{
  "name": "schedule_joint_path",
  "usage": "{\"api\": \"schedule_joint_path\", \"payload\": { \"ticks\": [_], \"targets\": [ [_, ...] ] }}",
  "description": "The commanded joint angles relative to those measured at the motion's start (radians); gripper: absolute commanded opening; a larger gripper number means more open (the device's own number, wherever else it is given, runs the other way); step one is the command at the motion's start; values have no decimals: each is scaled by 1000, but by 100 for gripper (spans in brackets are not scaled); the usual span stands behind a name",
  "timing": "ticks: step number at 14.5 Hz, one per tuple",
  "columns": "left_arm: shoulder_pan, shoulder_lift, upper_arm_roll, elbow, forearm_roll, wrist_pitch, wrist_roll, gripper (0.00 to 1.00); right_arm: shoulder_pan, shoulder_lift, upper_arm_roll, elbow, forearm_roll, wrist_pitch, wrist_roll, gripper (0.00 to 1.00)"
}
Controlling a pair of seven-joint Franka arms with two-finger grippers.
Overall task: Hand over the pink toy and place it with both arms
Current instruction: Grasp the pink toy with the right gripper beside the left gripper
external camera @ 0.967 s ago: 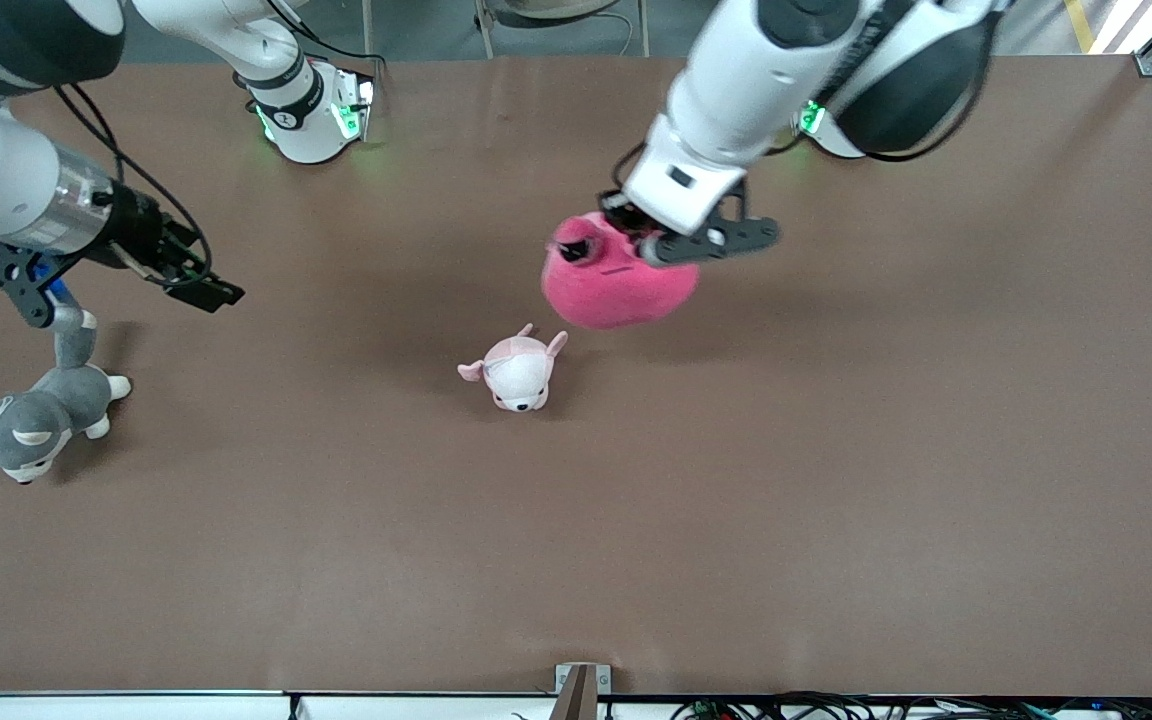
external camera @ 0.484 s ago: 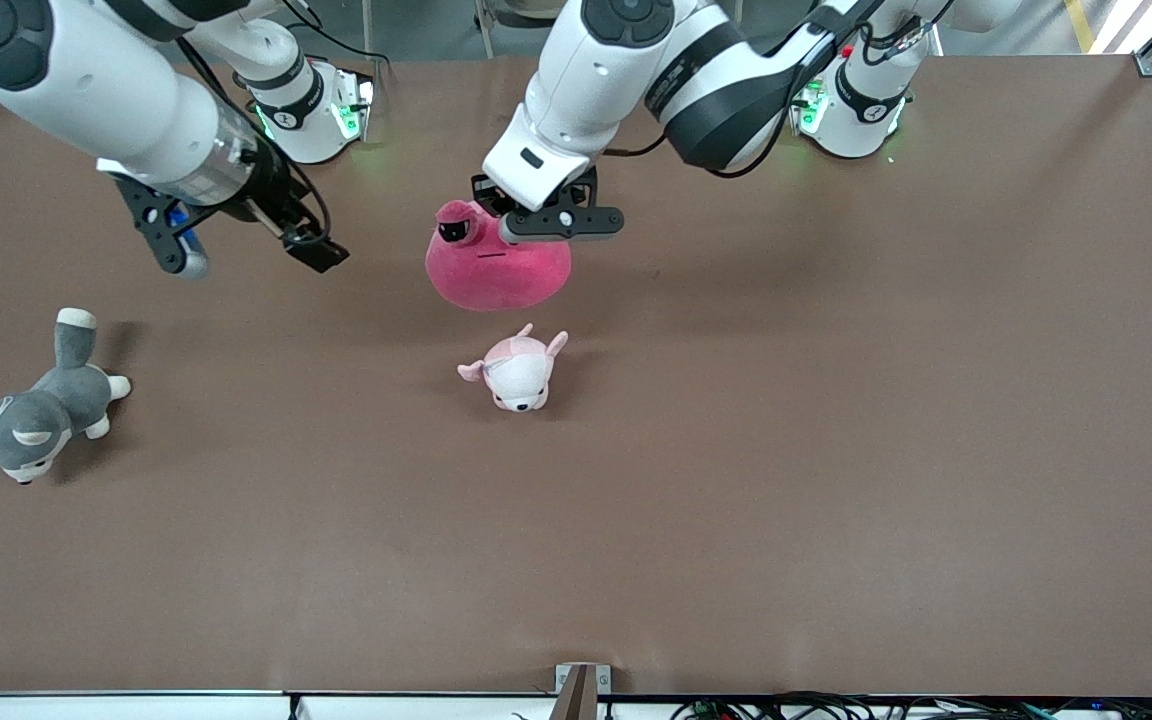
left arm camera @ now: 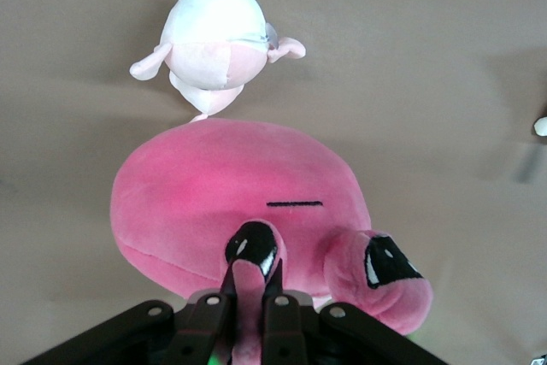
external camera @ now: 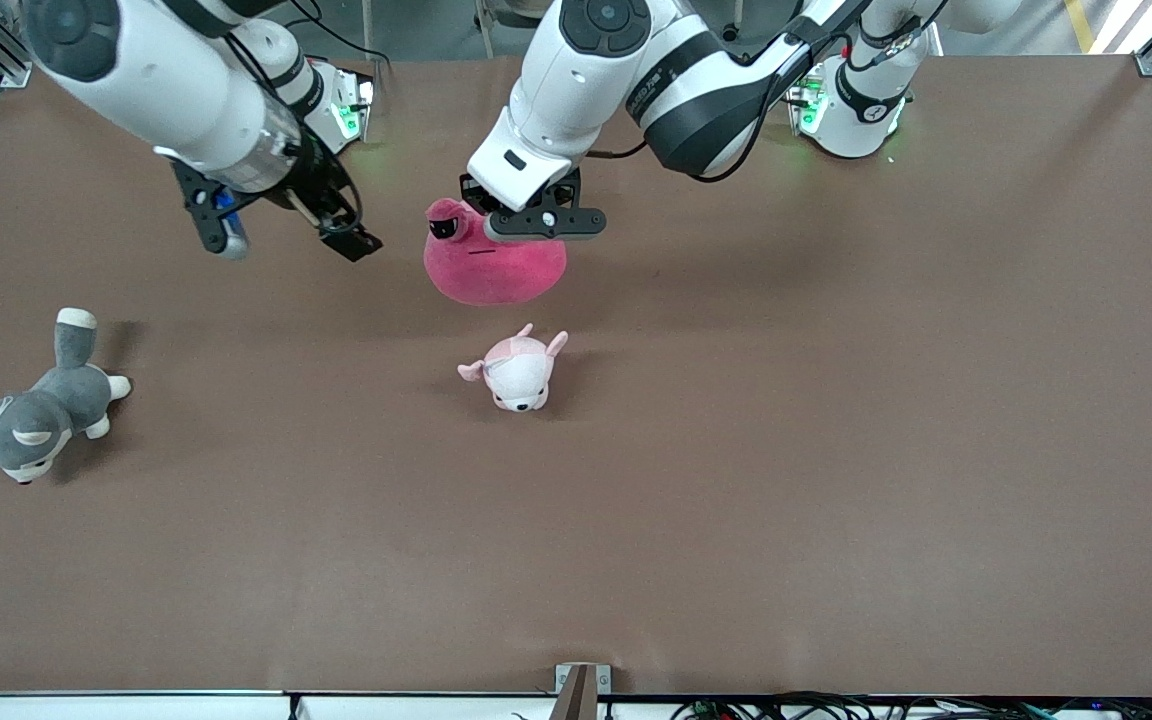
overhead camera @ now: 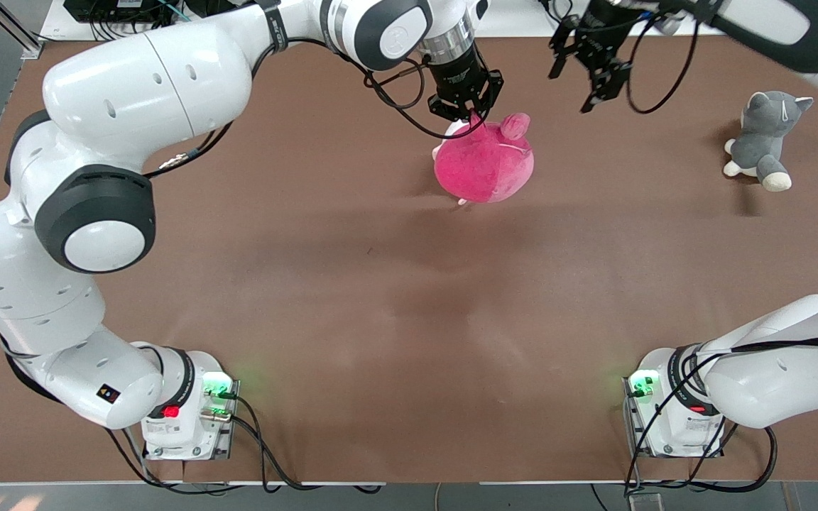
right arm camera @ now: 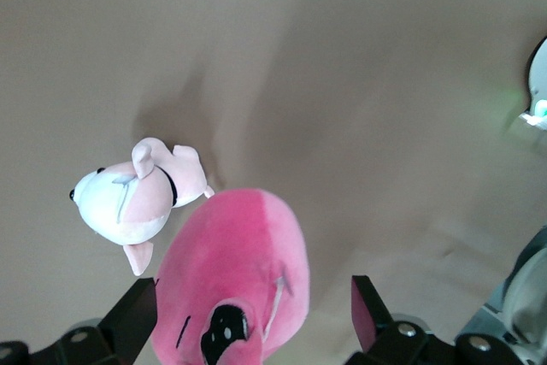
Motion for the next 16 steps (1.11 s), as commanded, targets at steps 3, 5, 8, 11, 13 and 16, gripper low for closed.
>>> {"api": "schedule_joint_path", "payload": {
  "ticks": [3,5,8,11,13,16],
  "targets": [
    [-16,4,9,28,18,-4,-23,0,83,-29,-10,-105,11,137,111,100],
    [-14,5,9,28,18,-4,-23,0,111,-26,-8,-119,10,172,144,100],
    [-13,2,9,28,18,-4,-23,1,129,-24,-8,-119,8,180,155,100],
    [-10,-4,10,28,18,-4,-21,1,136,-24,-7,-120,8,178,155,91],
    [-8,-2,10,28,18,-4,-21,1,139,-24,-7,-120,8,177,155,76],
    [-8,-4,10,28,18,-4,-21,1,139,-24,-7,-119,10,178,155,33]
  ]
}}
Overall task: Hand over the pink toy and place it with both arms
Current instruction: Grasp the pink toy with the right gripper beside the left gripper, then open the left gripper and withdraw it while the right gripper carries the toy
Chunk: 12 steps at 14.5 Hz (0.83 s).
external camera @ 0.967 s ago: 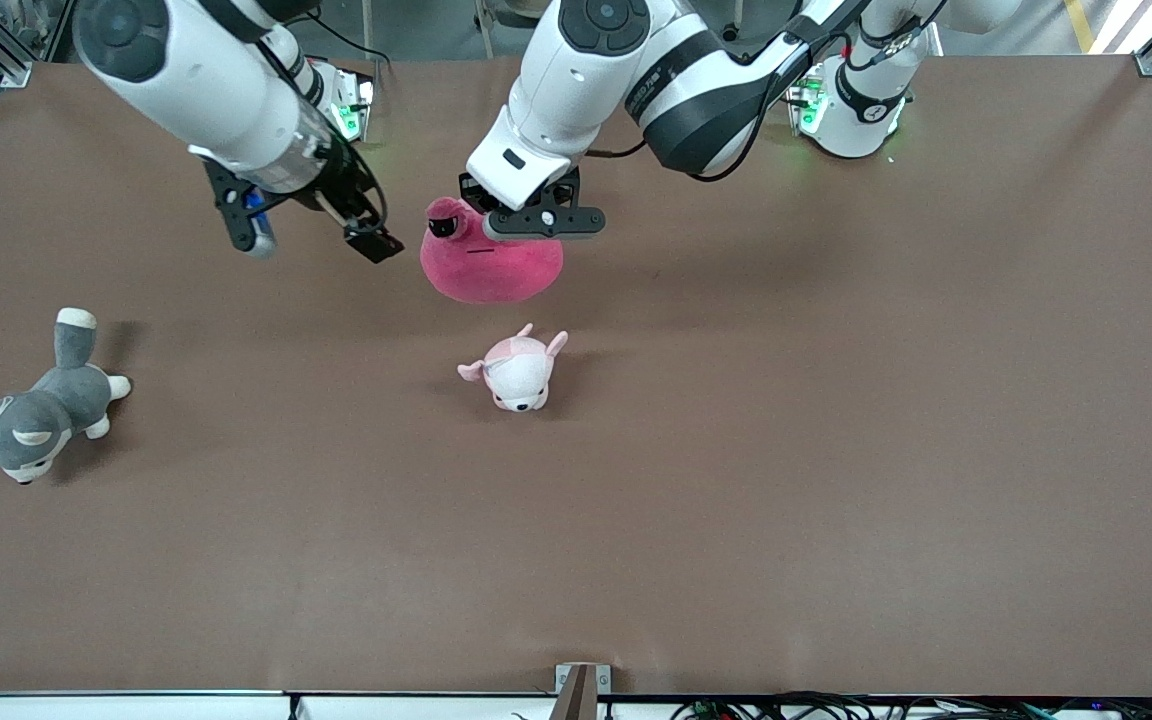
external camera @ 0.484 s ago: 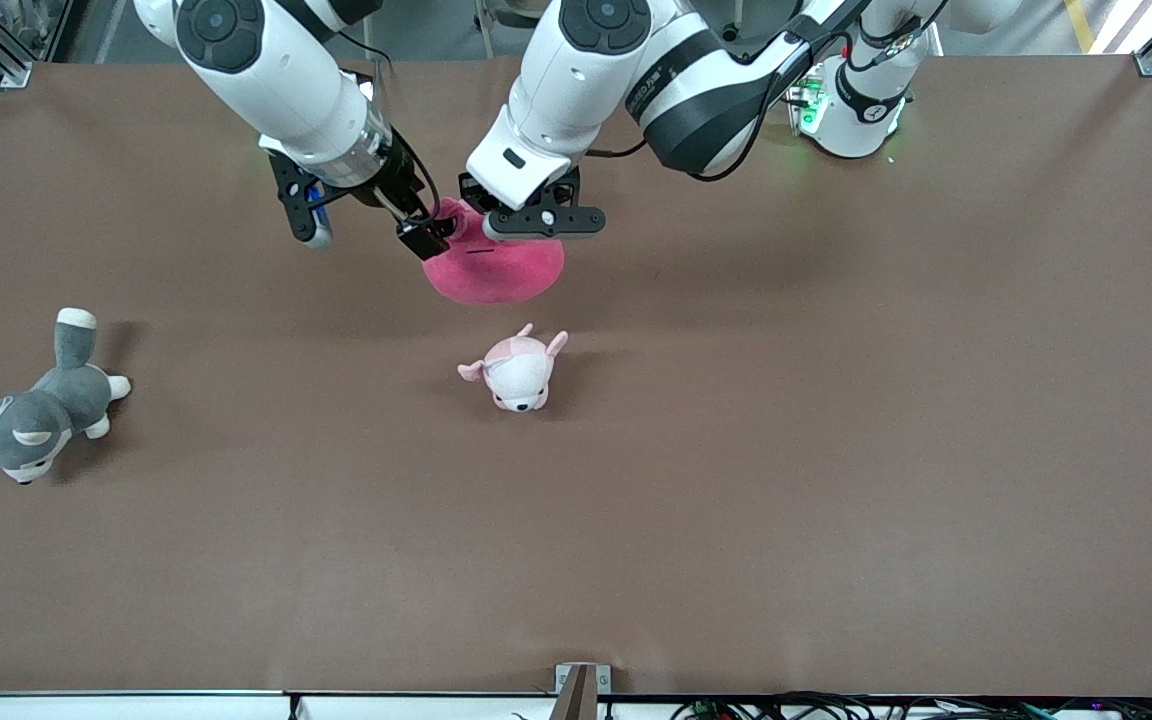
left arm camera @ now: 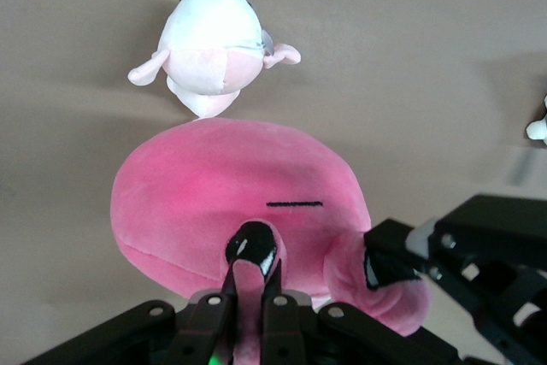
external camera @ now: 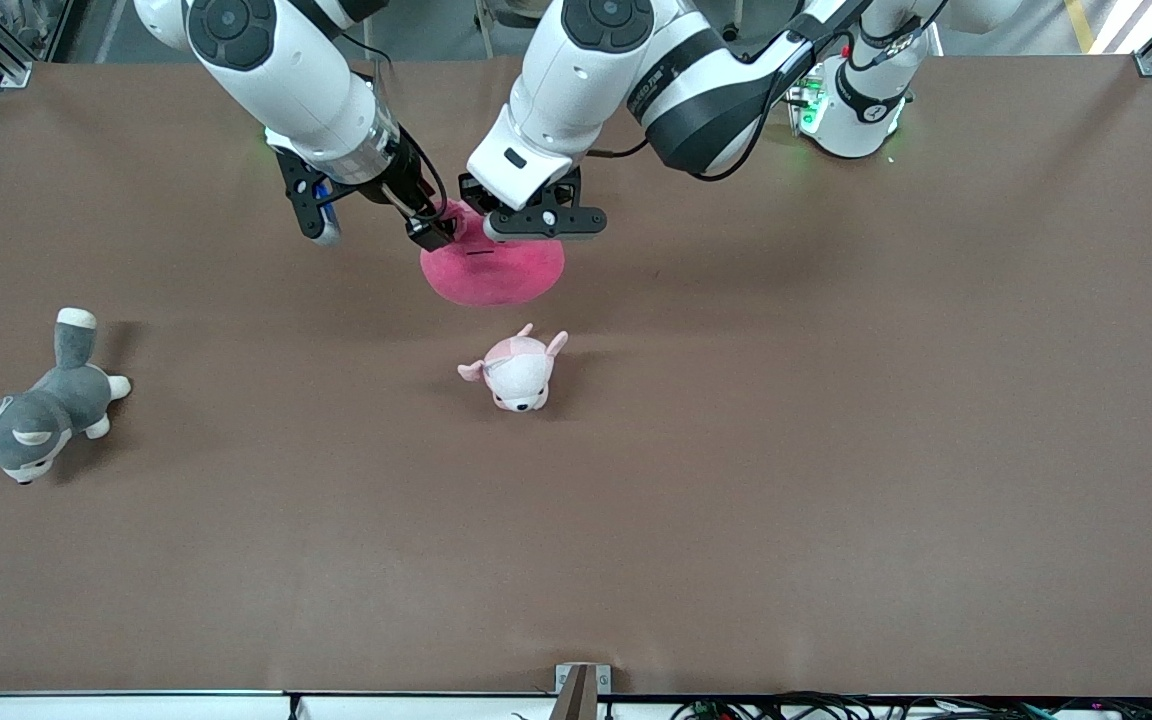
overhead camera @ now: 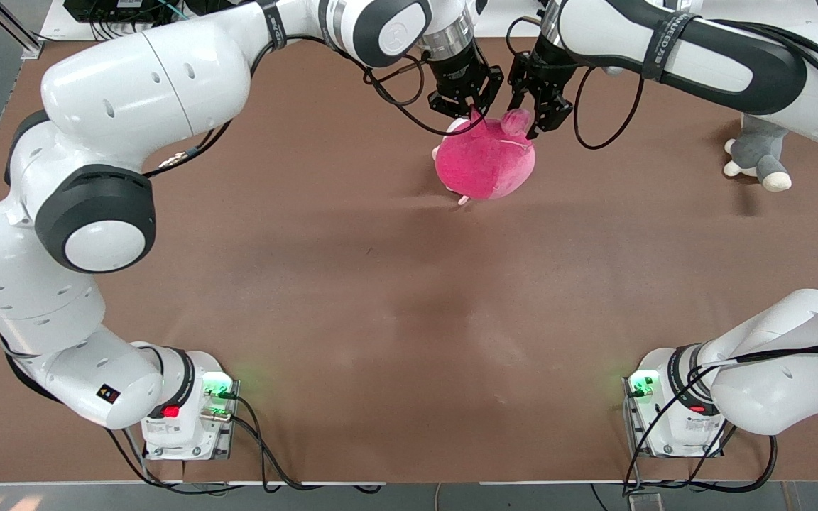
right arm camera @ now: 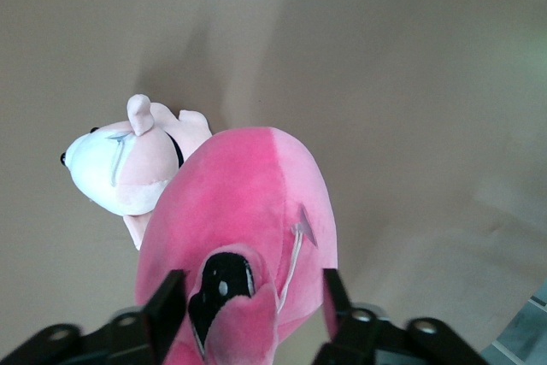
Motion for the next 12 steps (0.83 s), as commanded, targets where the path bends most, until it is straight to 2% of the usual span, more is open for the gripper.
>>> {"api": "schedule_joint_path", "payload": {
  "ticks": [1,3,5,9,10,11,12],
  "targets": [
    [-8,-4,6,17,16,-4,-21,1,13,-25,-7,-27,10,17,17,20],
    [-8,-4,6,17,18,-4,-21,1,13,-25,-7,-25,10,17,17,4],
    [-8,-2,4,17,18,-4,-21,1,13,-25,-7,-22,10,17,16,0],
    [-6,-4,6,17,18,-4,-21,1,8,-25,-9,-17,10,12,16,0],
    [-6,-5,6,17,18,-4,-20,4,5,-25,-9,-16,8,9,16,0],
    [-3,-5,4,17,16,-4,-18,19,3,-25,-10,-16,8,5,13,0],
    [-2,-10,4,19,14,-4,-17,49,2,-26,-10,-16,8,1,6,0]
  ]
}}
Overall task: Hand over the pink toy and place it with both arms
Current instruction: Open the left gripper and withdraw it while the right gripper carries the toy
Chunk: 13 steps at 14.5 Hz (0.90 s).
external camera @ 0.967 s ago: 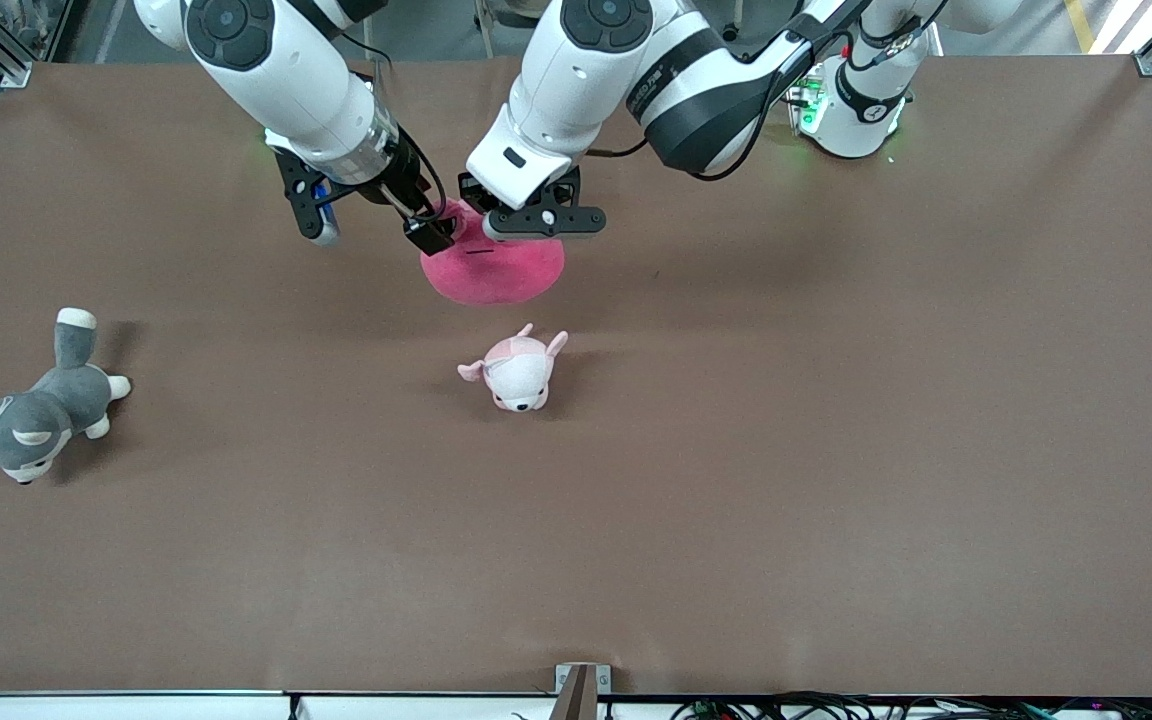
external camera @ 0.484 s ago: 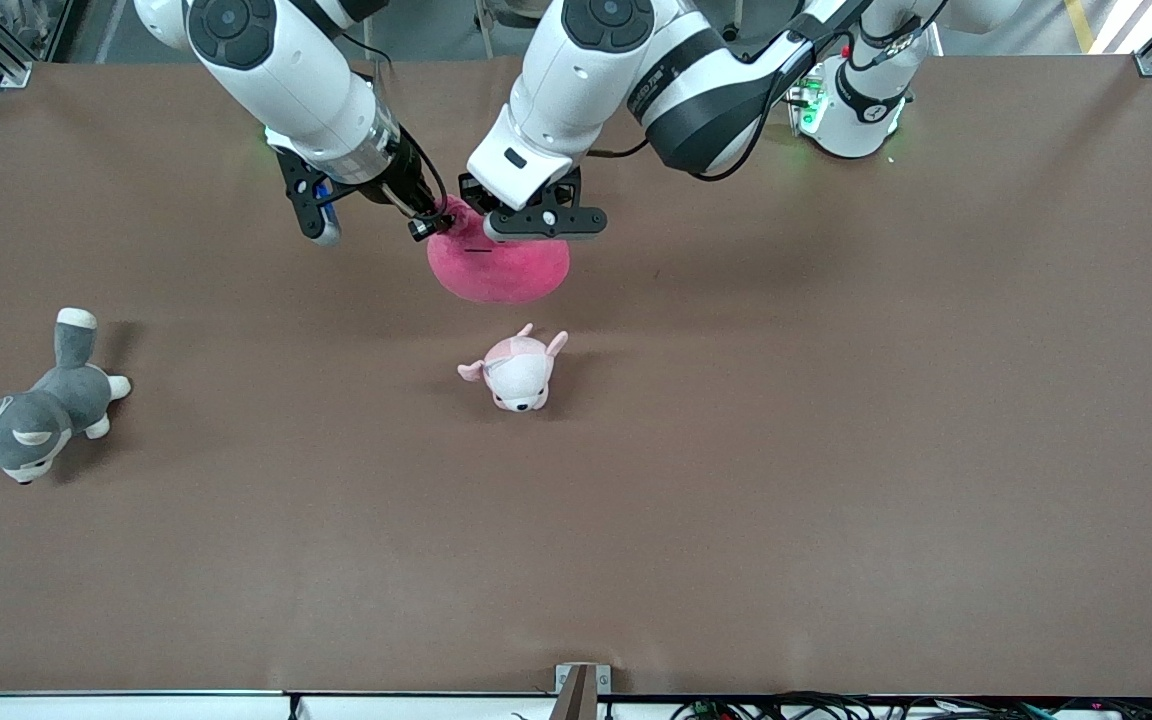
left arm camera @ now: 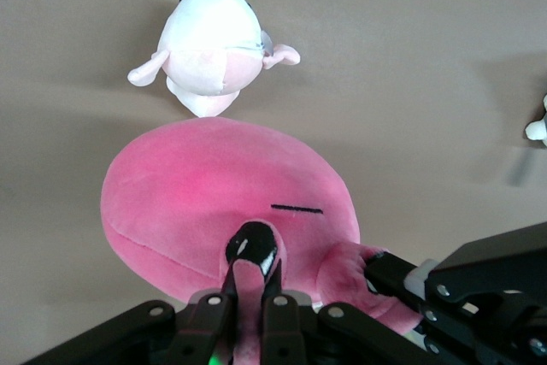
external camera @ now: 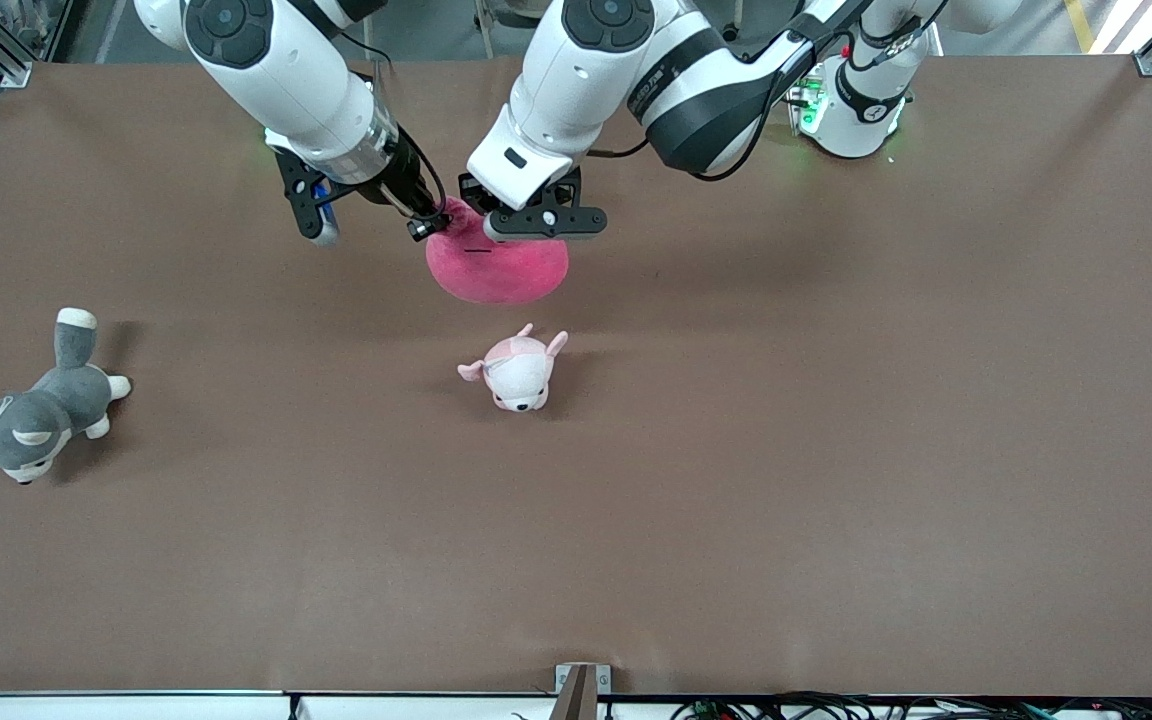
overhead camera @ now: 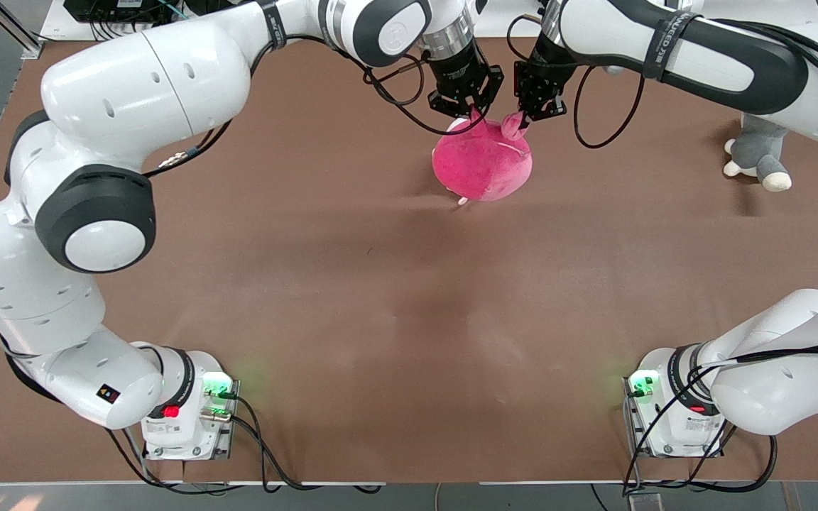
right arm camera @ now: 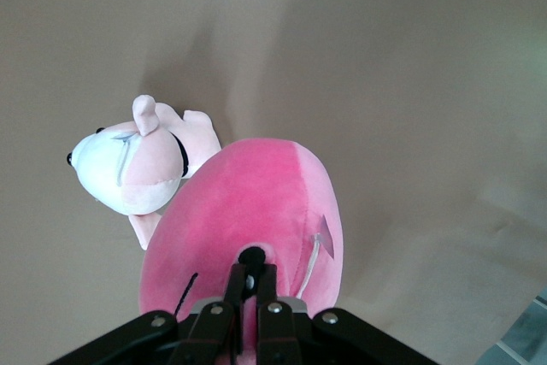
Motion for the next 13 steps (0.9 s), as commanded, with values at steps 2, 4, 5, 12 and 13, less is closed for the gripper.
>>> {"api": "schedule_joint_path", "payload": {
  "ticks": [2,4,5,12,13],
  "targets": [
    [-2,-22,5,16,16,-6,-17,95,-1,-29,-10,-7,8,-17,3,0],
    [1,-53,5,16,18,-15,-15,100,-16,-29,-14,33,8,-74,-6,0],
    [6,-61,5,16,21,-20,-15,100,-36,-31,-13,54,8,-100,-20,0],
    [182,-264,22,7,84,-280,99,100,-246,-33,-14,84,7,-208,-341,0],
    [231,-297,22,7,82,-349,168,100,-292,-31,-14,76,4,-208,-407,0]
  ]
}}
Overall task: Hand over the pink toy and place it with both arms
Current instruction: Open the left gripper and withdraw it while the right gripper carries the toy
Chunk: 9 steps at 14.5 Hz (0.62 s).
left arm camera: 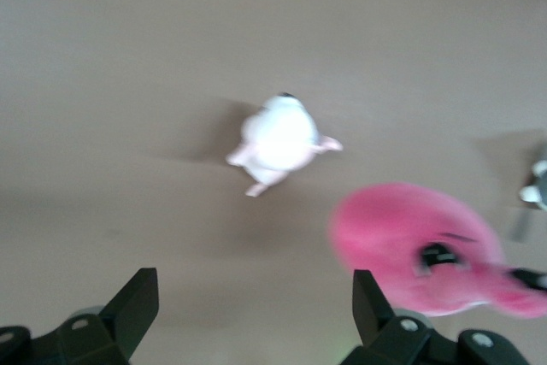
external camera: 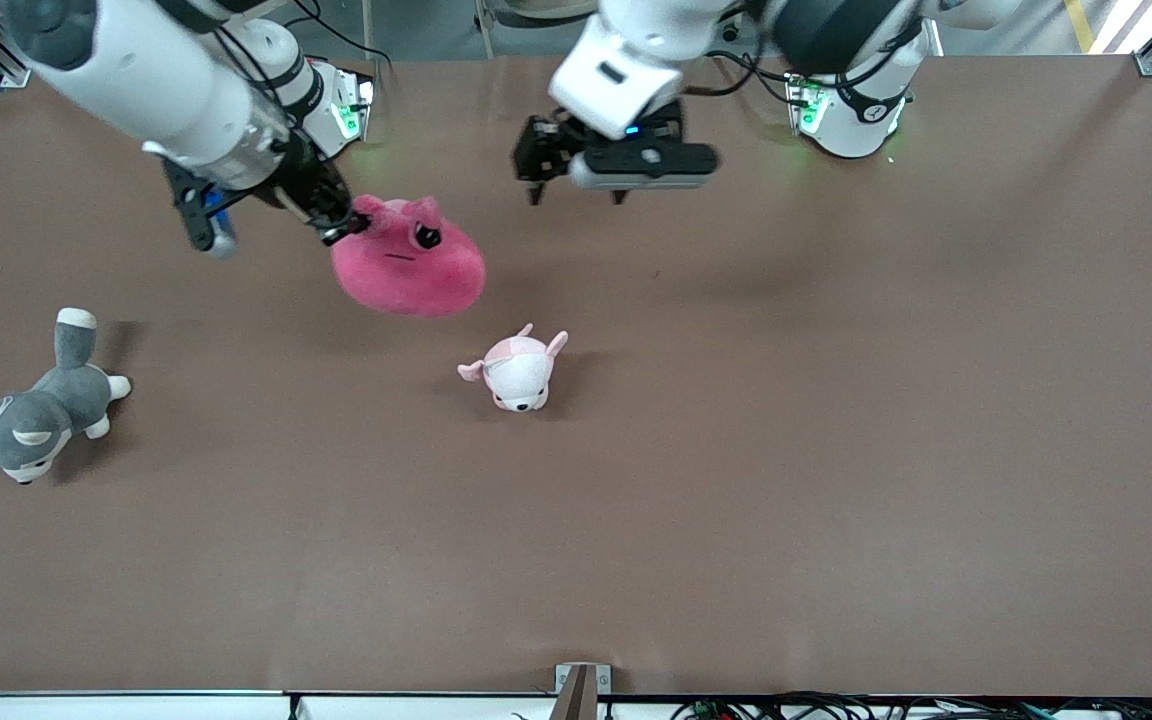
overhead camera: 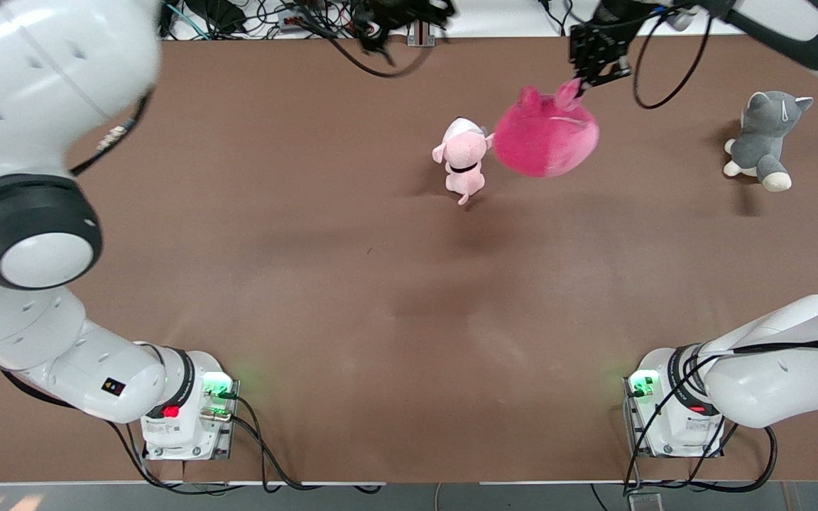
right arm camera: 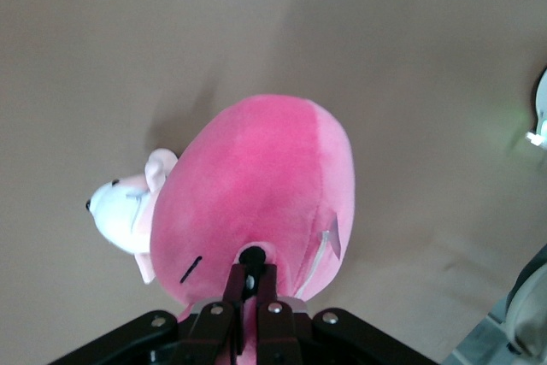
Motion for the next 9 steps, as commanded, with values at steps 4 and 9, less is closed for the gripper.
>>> {"api": "schedule_joint_path", "payload": {
  "ticks": [4,9],
  "targets": [
    [311,-142,-3,-37,9,-249,382,100,-293,51,11,-72,3,25,-380,0],
    [542,-156,-2,-68,10,-289,580,100,-404,164,11,-141,3,175,-565,0]
  ]
}}
